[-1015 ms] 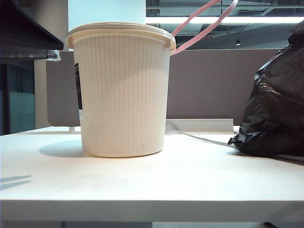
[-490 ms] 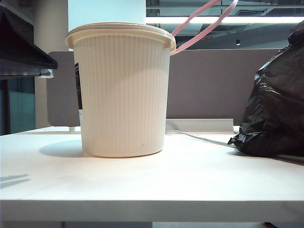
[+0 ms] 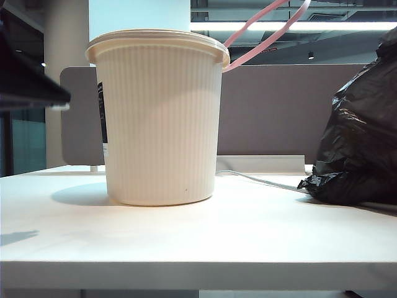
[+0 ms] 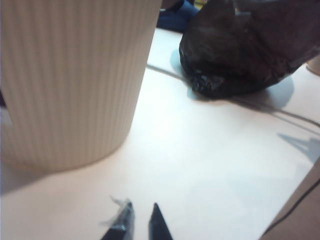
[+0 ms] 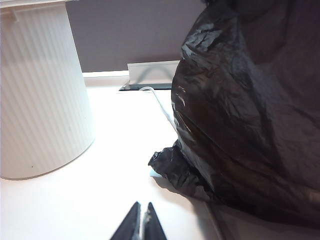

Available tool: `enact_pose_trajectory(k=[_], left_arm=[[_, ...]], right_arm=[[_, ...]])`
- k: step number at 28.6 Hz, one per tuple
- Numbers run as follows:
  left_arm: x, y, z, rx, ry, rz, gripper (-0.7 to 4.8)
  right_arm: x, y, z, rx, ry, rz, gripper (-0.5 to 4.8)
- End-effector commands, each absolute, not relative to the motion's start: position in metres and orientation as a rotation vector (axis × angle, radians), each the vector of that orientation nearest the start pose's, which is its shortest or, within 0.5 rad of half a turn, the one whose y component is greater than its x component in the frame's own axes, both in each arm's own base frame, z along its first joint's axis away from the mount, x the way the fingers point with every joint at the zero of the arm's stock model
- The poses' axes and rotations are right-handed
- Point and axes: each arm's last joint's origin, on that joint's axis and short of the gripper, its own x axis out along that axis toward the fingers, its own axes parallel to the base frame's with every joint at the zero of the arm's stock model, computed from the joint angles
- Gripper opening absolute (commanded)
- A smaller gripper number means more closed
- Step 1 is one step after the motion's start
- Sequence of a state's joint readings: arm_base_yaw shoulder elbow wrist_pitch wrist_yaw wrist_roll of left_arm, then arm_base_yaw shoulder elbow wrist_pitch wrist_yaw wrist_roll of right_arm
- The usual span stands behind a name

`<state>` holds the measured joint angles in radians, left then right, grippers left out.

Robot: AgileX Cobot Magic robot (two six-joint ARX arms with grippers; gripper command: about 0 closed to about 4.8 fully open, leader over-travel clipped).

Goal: Open the ring lid of the trash can, pull out the black garbage bag inside, and place it on the table.

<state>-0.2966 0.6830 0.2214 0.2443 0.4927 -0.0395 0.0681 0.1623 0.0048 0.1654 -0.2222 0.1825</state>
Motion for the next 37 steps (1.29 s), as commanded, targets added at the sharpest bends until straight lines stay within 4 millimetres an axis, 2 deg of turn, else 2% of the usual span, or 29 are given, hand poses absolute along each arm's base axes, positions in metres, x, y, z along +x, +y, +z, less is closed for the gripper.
enact_pose_trajectory(k=[1,20,26,32,34,37], left_arm=[[0.140,-0.057,0.190,-0.048,0.220,-0.782,0.46],[0.133,-0.055,0.162,-0.051,0.299,-0.757,0.47],[0.131,-0.054,0.155,-0.103,0.345,-0.742,0.48],[0.131,-0.051,0.151,-0.108,0.386,-0.652,0.46],[0.131,-0.051,0.149,-0.107,0.394,-0.650,-0.02],[0.130,-0.051,0.147,-0.102,0.396,-0.647,-0.06]], right_arm=[[0.106,0.014,0.167,0.178,0.027,0.288,0.17],[0.106,0.014,0.166,0.182,0.033,0.291,0.18],[0.106,0.014,0.166,0.184,0.034,0.296,0.18],[0.106,0.014,0.166,0.184,0.034,0.296,0.18],[0.106,0.014,0.166,0.184,0.038,0.296,0.18],[0.106,0.014,0.164,0.185,0.053,0.294,0.18]])
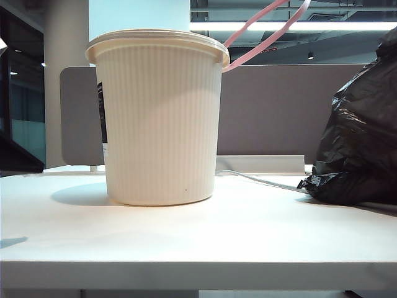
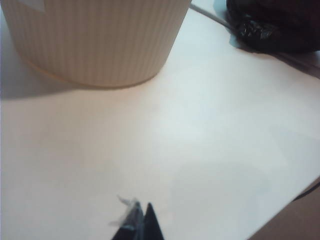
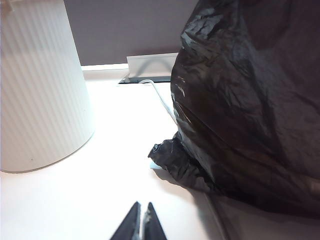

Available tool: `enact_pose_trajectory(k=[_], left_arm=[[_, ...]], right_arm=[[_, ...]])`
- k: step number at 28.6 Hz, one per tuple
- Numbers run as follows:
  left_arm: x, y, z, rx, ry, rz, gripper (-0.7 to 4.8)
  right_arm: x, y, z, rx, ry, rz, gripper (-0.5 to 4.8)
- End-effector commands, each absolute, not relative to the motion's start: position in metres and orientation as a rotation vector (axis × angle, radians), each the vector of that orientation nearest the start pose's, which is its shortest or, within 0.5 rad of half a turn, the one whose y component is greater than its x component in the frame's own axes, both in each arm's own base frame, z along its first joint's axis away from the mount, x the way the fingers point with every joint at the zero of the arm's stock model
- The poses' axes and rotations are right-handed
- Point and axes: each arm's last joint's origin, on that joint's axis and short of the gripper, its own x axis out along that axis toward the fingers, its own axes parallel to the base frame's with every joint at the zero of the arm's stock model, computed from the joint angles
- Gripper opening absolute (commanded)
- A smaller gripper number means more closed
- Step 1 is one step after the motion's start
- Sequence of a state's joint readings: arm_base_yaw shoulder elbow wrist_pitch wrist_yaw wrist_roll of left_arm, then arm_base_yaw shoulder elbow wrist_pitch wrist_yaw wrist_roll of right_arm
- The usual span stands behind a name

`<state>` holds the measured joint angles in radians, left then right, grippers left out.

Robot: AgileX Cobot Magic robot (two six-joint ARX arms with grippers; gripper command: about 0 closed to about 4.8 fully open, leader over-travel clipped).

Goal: Open the ring lid of the trash can, pull out the black garbage bag inside, and place it on the table.

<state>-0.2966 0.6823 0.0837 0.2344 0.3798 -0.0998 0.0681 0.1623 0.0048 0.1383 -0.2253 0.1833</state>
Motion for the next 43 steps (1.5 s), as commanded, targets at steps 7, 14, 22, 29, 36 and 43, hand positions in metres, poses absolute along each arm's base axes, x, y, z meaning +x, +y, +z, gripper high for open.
enact_pose_trajectory(k=[7,14,22,29,36,43], left_arm=[[0.130,-0.051,0.147,-0.079,0.393,-0.651,-0.06],[0.128,-0.050,0.142,-0.044,0.436,-0.636,-0.06],[0.127,-0.049,0.138,-0.044,0.485,-0.629,-0.06],[0.126,-0.049,0.137,-0.046,0.496,-0.629,-0.06],[0.126,-0.049,0.135,-0.094,0.528,-0.616,-0.06],[0.126,-0.049,0.136,-0.092,0.526,-0.616,-0.06]], right_arm=[[0.106,0.014,0.161,0.187,0.085,0.291,0.18],[0.106,0.014,0.161,0.188,0.085,0.291,0.18],[0.106,0.014,0.161,0.188,0.086,0.294,0.18],[0.106,0.014,0.161,0.187,0.086,0.294,0.18],[0.106,0.014,0.161,0.187,0.086,0.294,0.18],[0.106,0.014,0.161,0.187,0.085,0.294,0.18]])
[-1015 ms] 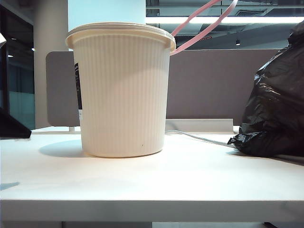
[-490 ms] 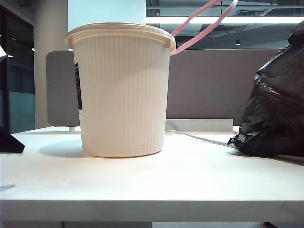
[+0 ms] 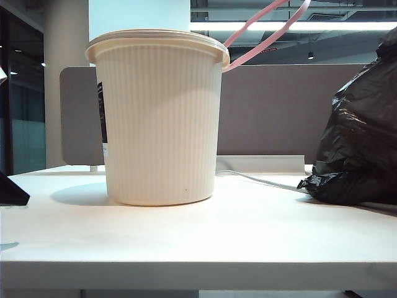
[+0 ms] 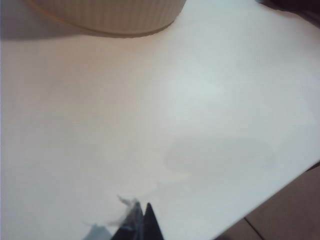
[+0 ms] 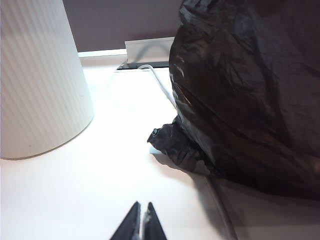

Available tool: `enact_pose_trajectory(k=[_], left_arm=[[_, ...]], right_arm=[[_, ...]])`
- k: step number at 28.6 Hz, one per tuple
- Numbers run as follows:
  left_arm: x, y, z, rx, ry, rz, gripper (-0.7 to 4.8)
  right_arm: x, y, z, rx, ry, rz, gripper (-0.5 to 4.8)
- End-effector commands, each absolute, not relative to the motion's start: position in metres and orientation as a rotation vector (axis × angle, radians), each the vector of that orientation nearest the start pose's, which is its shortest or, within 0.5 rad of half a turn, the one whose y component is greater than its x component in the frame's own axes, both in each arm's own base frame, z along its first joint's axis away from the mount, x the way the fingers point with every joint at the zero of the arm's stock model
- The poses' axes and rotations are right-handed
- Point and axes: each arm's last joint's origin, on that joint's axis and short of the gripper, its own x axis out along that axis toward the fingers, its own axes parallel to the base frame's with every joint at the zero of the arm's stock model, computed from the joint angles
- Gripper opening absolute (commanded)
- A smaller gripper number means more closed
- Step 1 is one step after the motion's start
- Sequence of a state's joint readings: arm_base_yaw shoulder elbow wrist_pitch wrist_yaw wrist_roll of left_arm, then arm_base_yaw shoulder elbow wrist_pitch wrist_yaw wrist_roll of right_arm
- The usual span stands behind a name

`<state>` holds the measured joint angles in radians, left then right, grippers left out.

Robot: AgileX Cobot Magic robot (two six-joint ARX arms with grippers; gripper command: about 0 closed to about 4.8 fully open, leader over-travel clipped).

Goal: Open the ring lid of the trash can, pull out the black garbage bag inside, and place it on the table.

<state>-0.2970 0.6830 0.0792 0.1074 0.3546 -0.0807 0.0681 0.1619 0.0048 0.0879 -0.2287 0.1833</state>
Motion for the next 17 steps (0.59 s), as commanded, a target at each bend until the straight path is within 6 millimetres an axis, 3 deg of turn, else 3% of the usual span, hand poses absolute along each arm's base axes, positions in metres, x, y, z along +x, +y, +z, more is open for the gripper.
enact_pose_trajectory(k=[1,17], left_arm=[[0.1256,-0.0490,0.1356,-0.092,0.526,-0.616,-0.06],[0.1243,-0.0471,0.1399,-0.095,0.490,-0.612,-0.06]], right_arm=[[0.1059,0.0140,0.1610,0.187,0.086,0.294,0.18],[0.1059,0.0140,0.1611,0.187,0.085,0.294,0.18]])
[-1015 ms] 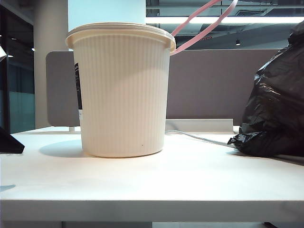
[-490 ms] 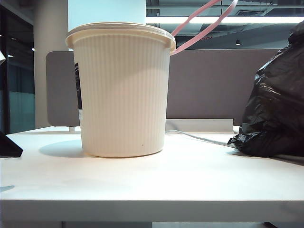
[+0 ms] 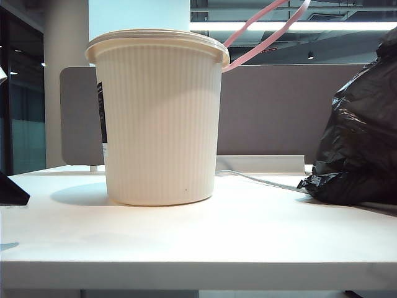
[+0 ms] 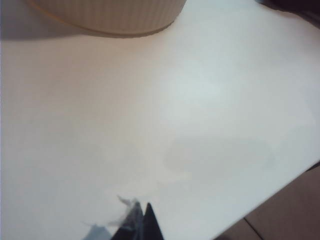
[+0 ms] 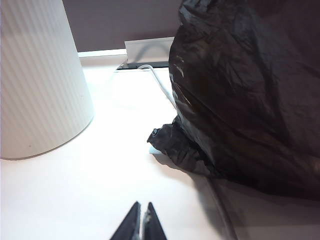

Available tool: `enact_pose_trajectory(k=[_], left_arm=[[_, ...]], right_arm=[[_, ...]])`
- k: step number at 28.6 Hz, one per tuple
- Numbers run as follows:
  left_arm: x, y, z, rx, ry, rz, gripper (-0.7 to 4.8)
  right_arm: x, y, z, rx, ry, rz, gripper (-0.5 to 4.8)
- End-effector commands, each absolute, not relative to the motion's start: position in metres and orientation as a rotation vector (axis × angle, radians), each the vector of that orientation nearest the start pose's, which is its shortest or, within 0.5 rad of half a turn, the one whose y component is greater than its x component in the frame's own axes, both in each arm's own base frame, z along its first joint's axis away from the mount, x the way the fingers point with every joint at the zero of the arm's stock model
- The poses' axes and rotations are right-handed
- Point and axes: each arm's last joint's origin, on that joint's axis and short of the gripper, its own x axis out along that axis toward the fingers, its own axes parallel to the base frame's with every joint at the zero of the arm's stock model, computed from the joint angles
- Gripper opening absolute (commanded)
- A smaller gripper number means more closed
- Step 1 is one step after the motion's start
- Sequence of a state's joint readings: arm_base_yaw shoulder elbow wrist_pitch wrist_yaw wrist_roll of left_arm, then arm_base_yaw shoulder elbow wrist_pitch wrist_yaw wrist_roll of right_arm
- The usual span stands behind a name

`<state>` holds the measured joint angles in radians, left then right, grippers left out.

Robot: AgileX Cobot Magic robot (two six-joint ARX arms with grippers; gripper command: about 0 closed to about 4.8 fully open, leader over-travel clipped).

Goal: Open the ring lid of the trash can, pull out the black garbage bag inside, and place it on the table.

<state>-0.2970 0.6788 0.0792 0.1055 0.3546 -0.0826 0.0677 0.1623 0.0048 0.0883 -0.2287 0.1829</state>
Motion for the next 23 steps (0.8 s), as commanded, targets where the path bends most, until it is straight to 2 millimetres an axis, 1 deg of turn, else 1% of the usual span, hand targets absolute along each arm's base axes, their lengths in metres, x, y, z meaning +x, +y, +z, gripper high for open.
enact_pose_trajectory(k=[1,12,18,23], left_arm=[[0.124,-0.046,0.142,-0.098,0.470,-0.615,-0.06],[0.115,-0.028,0.171,-0.097,0.185,-0.505,-0.06],[0.111,-0.020,0.178,-0.093,0.104,-0.440,-0.06],[0.109,-0.017,0.181,-0.090,0.072,-0.412,-0.06]], right_arm=[[0.106,0.014,0.161,0.187,0.085,0.294,0.18],[0.103,0.013,0.166,0.183,0.032,0.291,0.18],[0.102,0.013,0.167,0.182,0.017,0.292,0.18],[0.100,0.012,0.169,0.179,-0.012,0.290,0.18]])
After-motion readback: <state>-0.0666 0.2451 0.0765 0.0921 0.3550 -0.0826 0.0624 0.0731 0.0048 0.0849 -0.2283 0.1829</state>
